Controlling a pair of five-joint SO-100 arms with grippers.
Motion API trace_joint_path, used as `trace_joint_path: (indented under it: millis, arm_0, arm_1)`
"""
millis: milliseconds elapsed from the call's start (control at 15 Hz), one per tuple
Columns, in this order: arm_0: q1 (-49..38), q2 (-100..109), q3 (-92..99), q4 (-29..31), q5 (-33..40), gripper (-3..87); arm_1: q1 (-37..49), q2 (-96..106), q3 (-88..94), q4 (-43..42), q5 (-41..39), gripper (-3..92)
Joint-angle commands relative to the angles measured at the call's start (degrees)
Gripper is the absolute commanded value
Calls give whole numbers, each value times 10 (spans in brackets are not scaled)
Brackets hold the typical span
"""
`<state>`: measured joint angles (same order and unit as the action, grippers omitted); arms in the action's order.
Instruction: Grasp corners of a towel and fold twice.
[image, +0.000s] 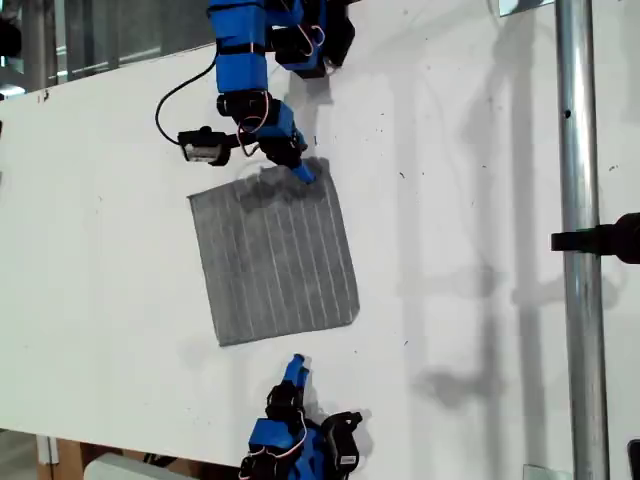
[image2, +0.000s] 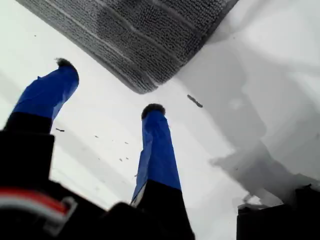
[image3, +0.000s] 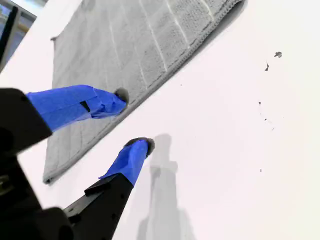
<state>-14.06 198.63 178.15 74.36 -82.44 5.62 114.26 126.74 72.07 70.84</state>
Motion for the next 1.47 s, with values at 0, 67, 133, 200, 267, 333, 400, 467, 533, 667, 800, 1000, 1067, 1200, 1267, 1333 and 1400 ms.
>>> trace_joint_path:
  millis: [0, 67, 133, 200, 267, 333, 400, 467, 533, 667, 800, 1000, 1067, 1200, 1267, 1333, 1400]
  arm_0:
    - [18, 3, -4, 4, -15, 153]
    - [18, 3, -4, 7, -18, 153]
    - [18, 3, -4, 8, -18, 153]
    - [17, 3, -4, 9, -22, 149]
    - [16, 3, -4, 9, -23, 145]
    - [12, 3, -4, 9, -22, 136]
    - [12, 3, -4, 9, -23, 104]
    - [12, 3, -4, 5, -25, 91]
    - [16, 3, -13, -3, -25, 78]
    - [19, -30, -62, -27, -35, 63]
    - [43, -337, -247, -68, -37, 98]
    - [79, -714, -555, -56, 45, 82]
    - [84, -817, -650, -31, 79, 51]
    - [101, -1012, -836, 44, 136, 73]
    - [112, -1097, -925, 82, 153, 150]
    - [117, -1163, -996, 115, 171, 262]
    - [121, -1207, -1042, 131, 203, 332]
  arm_1:
    - [7, -69, -8, -45, -12, 291]
    - [7, -106, -11, -62, -14, 267]
    - [11, -145, -11, -81, -17, 224]
    - [20, -184, -15, -89, -17, 177]
    - [25, -200, -32, -75, -21, 113]
    - [32, -203, -33, -75, -25, 71]
    - [31, -196, -29, -80, -32, 39]
    - [31, -192, -27, -84, -33, -2]
    - [28, -189, -25, -88, -33, -2]
    - [22, -187, -23, -92, -33, -2]
    - [18, -187, -23, -94, -33, -3]
    - [14, -187, -22, -97, -33, -3]
    - [13, -186, -22, -98, -33, -3]
    - [10, -186, -20, -99, -33, -3]
    - [9, -185, -19, -102, -33, -3]
    - [8, -184, -17, -105, -33, -3]
    - [7, -182, -16, -105, -33, -3]
